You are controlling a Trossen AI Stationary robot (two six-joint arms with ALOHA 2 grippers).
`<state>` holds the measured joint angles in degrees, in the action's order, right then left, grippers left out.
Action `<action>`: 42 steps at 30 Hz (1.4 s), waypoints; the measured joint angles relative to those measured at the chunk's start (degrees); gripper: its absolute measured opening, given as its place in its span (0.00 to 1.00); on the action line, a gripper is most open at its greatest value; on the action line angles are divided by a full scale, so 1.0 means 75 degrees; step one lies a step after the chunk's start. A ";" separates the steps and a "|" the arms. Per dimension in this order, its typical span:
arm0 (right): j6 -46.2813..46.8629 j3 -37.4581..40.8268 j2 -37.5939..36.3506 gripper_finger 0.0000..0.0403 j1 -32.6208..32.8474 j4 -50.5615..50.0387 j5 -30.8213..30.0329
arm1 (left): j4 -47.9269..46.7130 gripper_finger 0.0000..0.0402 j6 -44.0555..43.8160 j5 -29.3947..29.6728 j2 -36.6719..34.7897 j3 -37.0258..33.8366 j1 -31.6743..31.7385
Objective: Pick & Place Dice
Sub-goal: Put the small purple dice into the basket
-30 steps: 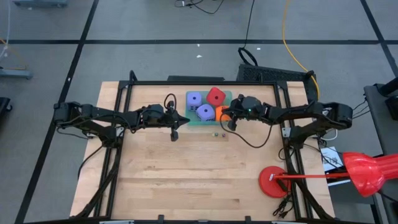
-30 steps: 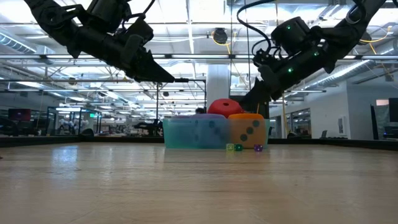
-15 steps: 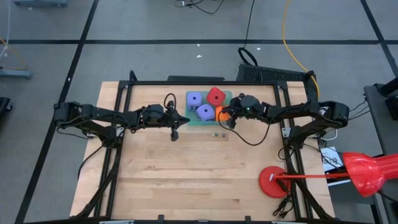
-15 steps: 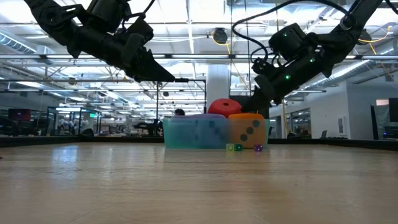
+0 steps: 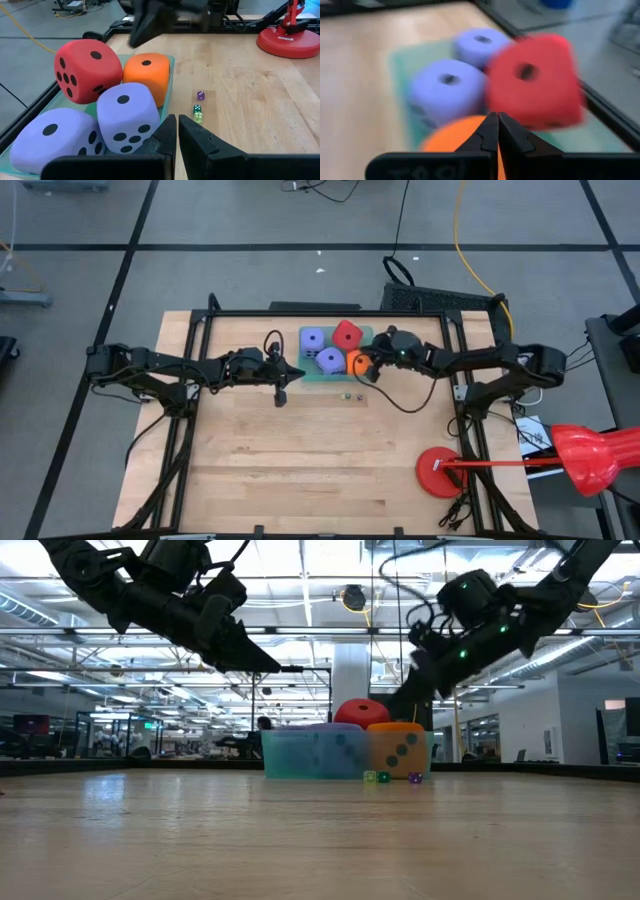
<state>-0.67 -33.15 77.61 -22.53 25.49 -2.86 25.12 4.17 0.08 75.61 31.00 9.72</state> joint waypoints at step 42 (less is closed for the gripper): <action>0.0802 0.3871 -0.4343 0.07 0.0257 0.0997 0.2051 | -0.0111 0.08 0.0173 0.0198 0.0000 0.0000 0.0020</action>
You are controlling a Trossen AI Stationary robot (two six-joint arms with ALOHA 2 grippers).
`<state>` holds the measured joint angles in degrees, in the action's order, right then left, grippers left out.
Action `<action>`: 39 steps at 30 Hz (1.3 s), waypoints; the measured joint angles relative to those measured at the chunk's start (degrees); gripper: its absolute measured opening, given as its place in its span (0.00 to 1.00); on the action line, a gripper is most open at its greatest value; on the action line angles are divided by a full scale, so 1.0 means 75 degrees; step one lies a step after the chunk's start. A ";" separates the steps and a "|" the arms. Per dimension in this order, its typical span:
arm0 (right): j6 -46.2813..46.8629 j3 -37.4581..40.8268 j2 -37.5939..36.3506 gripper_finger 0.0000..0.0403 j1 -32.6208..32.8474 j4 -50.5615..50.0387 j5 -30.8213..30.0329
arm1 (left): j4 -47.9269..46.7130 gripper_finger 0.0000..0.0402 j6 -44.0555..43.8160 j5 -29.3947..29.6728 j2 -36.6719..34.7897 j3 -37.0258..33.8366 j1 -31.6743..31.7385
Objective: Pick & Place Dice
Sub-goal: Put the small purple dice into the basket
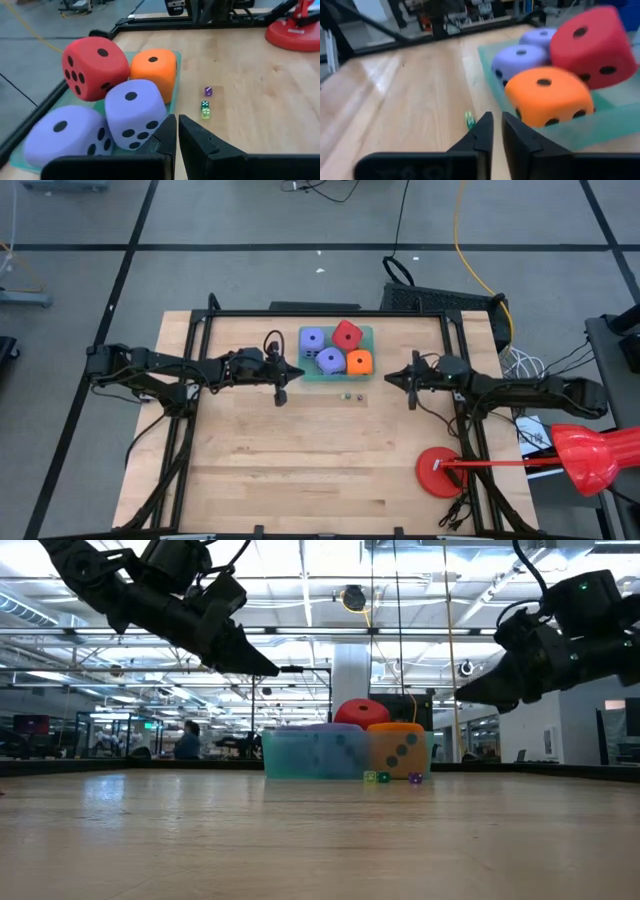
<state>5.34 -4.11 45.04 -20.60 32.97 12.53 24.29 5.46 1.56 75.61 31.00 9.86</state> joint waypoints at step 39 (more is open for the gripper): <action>-0.1018 -0.4320 0.5780 0.58 0.2560 -0.3225 -0.2645 | 0.1641 0.08 -0.0164 -0.1415 -0.0003 -0.0924 0.0823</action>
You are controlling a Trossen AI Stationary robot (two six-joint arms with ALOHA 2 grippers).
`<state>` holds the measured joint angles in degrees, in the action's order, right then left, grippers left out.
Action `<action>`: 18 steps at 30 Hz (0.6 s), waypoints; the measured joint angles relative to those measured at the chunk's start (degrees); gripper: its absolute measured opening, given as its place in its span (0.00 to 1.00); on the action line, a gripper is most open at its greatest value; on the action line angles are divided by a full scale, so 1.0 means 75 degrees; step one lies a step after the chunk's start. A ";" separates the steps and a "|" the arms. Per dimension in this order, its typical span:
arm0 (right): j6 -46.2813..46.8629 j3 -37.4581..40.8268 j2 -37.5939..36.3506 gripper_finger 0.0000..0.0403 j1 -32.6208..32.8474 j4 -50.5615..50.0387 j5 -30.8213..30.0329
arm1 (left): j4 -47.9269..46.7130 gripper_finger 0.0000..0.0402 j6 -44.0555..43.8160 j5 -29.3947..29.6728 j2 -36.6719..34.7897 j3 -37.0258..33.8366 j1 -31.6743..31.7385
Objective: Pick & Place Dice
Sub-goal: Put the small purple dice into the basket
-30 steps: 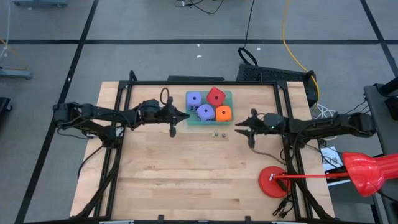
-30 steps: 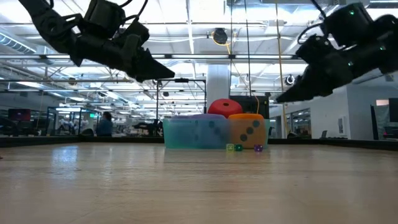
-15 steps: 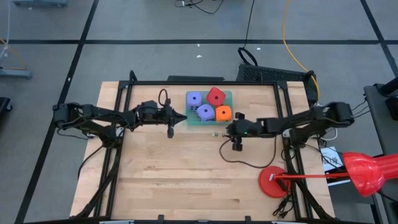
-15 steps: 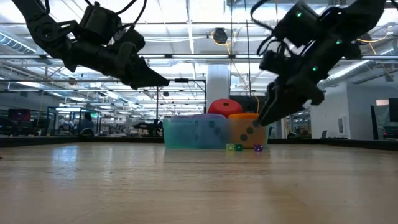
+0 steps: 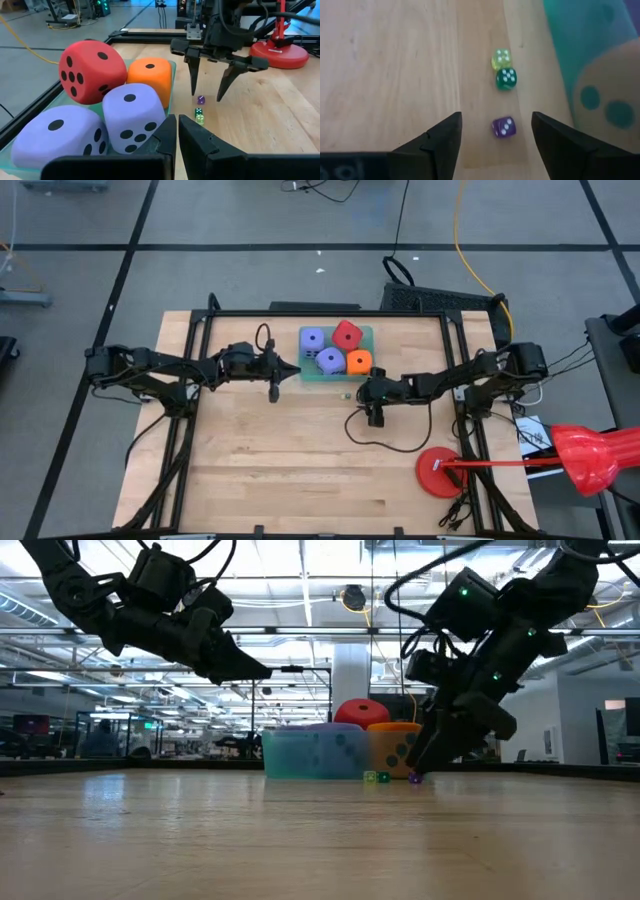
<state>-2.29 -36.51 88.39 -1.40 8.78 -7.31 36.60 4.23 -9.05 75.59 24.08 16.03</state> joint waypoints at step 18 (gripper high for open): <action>0.0007 0.0462 0.0414 0.36 -0.0557 0.0896 0.0985 | 0.0061 0.08 0.0023 0.0005 0.0000 0.0000 0.0003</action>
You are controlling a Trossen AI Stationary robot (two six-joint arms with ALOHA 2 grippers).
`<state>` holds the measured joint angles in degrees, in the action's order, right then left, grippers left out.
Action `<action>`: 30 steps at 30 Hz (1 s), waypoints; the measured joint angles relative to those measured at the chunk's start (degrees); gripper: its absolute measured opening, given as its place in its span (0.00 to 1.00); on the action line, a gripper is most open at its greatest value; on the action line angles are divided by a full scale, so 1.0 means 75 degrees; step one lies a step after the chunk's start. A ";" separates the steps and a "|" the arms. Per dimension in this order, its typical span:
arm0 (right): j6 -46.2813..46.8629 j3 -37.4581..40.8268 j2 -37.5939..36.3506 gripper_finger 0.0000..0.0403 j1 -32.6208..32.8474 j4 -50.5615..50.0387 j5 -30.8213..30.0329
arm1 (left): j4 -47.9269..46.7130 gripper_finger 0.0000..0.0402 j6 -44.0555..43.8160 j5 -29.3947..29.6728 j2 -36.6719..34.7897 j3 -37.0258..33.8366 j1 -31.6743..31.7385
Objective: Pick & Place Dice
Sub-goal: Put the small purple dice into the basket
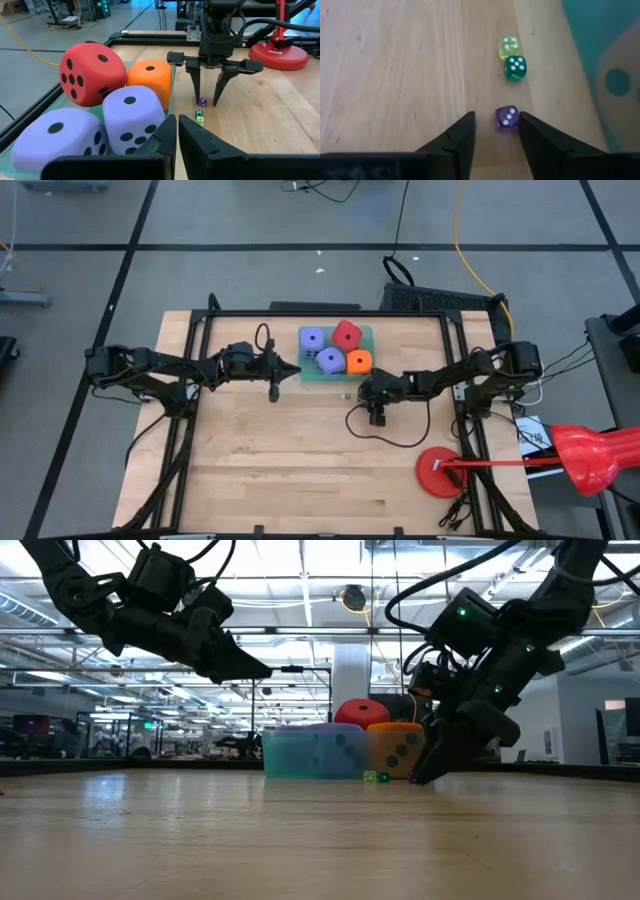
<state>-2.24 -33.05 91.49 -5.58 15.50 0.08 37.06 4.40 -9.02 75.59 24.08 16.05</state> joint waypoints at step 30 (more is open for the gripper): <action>0.0248 0.0130 -0.1219 0.19 -0.0067 -0.0160 0.0017 | 0.0003 0.08 -0.0005 0.0014 0.0002 0.0000 0.0000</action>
<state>-0.38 -32.08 82.35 -6.09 14.30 0.20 37.08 4.37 -8.91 75.61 24.08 16.05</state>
